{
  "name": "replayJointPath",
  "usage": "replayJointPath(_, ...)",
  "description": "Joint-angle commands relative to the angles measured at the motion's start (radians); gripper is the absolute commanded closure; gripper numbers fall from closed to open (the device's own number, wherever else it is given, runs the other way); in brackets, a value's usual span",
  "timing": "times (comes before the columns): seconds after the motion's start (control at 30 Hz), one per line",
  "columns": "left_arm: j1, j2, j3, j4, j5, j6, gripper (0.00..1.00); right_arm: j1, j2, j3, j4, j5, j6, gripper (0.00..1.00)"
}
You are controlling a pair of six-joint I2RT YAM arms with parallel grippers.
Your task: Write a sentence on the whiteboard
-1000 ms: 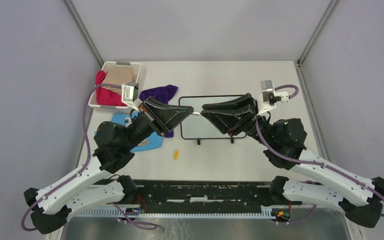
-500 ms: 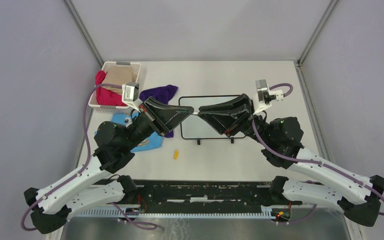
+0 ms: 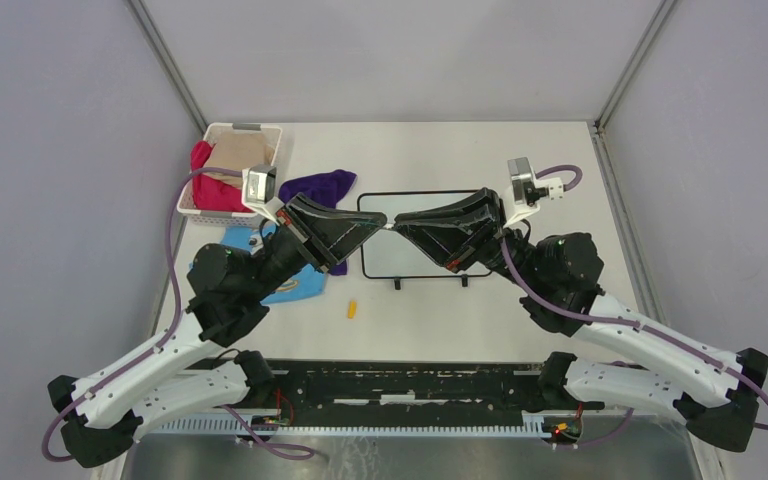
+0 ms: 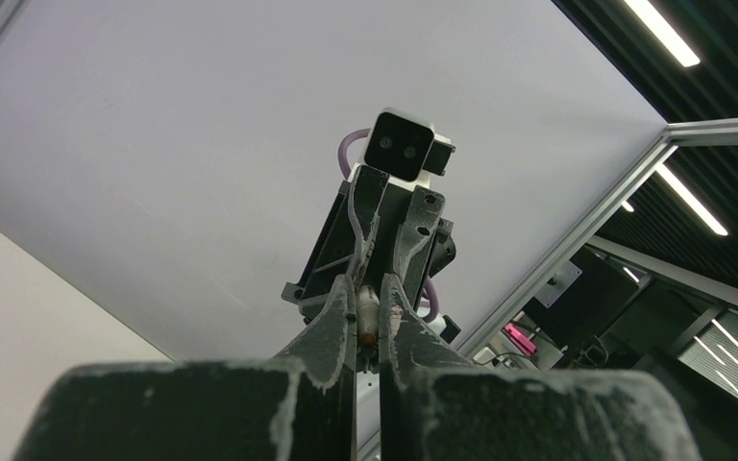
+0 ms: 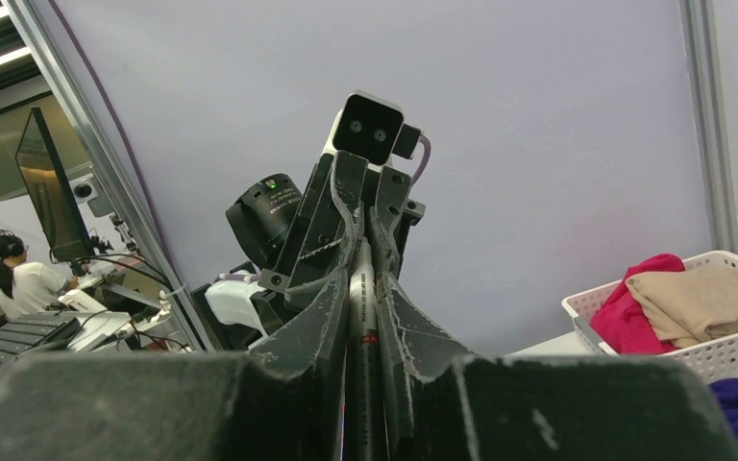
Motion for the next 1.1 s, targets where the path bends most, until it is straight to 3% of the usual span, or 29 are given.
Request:
replayJointPath(0.0,-0.001,-0.006,-0.002,0.062,-0.032,-0.004,0.98,0.005,0.007,0.039,0.042,-0.033,0.018,0.78)
replayJointPath(0.13,-0.001,-0.010,-0.007,0.062,-0.035,-0.003,0.98,0.005,0.011,0.041,0.038,-0.041,0.021,0.71)
replayJointPath(0.37,-0.001,-0.008,-0.009,0.062,-0.031,-0.004,0.98,0.004,0.003,0.038,0.035,-0.033,0.015,0.82)
replayJointPath(0.53,-0.001,-0.010,-0.017,0.062,-0.029,-0.008,0.98,0.005,-0.006,0.031,0.038,-0.014,0.014,0.69)
replayJointPath(0.63,-0.001,-0.015,-0.022,0.062,-0.031,-0.008,0.98,0.004,-0.012,0.027,0.036,-0.003,0.010,0.67)
replayJointPath(1.07,-0.001,-0.023,-0.025,0.046,-0.031,-0.002,0.98,0.005,-0.022,0.015,0.047,-0.002,0.002,0.95)
